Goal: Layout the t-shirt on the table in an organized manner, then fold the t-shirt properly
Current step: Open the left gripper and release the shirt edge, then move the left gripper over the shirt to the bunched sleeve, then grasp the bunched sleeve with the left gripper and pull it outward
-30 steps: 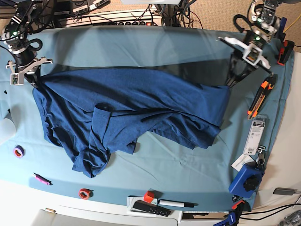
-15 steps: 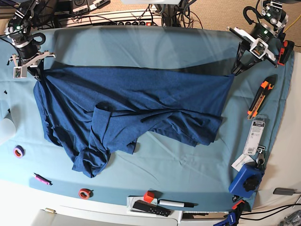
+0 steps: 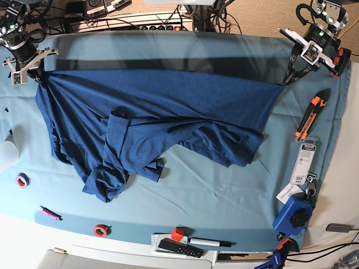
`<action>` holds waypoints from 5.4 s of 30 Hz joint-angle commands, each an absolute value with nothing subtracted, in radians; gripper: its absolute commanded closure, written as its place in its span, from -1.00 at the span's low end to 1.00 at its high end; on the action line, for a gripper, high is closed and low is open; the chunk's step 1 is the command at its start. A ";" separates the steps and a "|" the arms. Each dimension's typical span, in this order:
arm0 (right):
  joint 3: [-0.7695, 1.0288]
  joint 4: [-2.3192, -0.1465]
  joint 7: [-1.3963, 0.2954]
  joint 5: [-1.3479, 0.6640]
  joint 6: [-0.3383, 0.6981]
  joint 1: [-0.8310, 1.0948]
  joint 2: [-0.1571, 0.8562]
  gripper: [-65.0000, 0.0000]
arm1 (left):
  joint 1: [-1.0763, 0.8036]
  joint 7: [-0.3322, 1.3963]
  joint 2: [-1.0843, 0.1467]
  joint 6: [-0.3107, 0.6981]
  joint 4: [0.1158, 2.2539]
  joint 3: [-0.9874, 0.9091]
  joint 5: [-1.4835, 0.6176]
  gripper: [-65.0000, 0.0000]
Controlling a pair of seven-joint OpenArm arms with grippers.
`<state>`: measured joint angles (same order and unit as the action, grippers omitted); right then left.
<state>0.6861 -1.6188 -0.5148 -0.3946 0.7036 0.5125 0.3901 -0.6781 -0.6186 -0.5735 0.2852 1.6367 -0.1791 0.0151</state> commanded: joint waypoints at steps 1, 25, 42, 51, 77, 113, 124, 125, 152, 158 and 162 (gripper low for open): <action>0.696 -1.636 -0.518 -0.427 0.698 0.516 0.412 1.00 | -0.684 -0.645 -0.587 0.278 1.650 -0.189 0.001 1.00; 0.696 -1.636 -0.601 -0.549 0.698 0.515 0.371 1.00 | -0.684 -0.645 -0.587 0.278 1.650 -0.189 0.001 1.00; 0.696 -1.636 -0.604 -0.549 0.698 0.515 0.371 1.00 | -0.603 -0.630 -0.587 0.273 1.654 -0.189 -0.046 -0.03; 0.696 -1.636 -0.604 -0.550 0.698 0.514 0.371 1.00 | -0.303 -0.183 -0.576 0.526 1.658 -0.162 -0.258 -0.01; 0.696 -1.636 -0.607 -0.549 0.698 0.514 0.371 1.00 | 0.209 0.112 -0.168 0.410 1.566 0.681 -0.039 -0.01; 0.695 -1.635 -0.640 -0.549 0.698 0.479 0.362 1.00 | 0.603 0.098 0.080 0.362 1.076 0.730 0.066 1.00; 0.695 -1.635 -0.656 -0.548 0.698 0.479 0.360 1.00 | 0.881 0.104 0.061 0.186 1.007 0.730 0.097 1.00; 0.695 -1.635 -0.655 -0.544 0.698 0.479 0.360 1.00 | 0.913 0.104 0.052 0.167 0.990 0.730 0.117 1.00; 0.695 -1.635 -0.652 -0.519 0.698 0.479 0.360 1.00 | 1.019 0.229 -0.169 0.374 0.728 0.730 -0.290 -0.16; 0.695 -1.635 -0.652 -0.520 0.698 0.479 0.360 1.00 | 0.891 0.350 -0.141 0.547 0.728 0.730 -0.562 -0.15; 0.695 -1.635 -0.654 -0.519 0.698 0.479 0.360 1.00 | 0.800 0.313 -0.107 0.495 0.728 0.730 -0.537 -0.16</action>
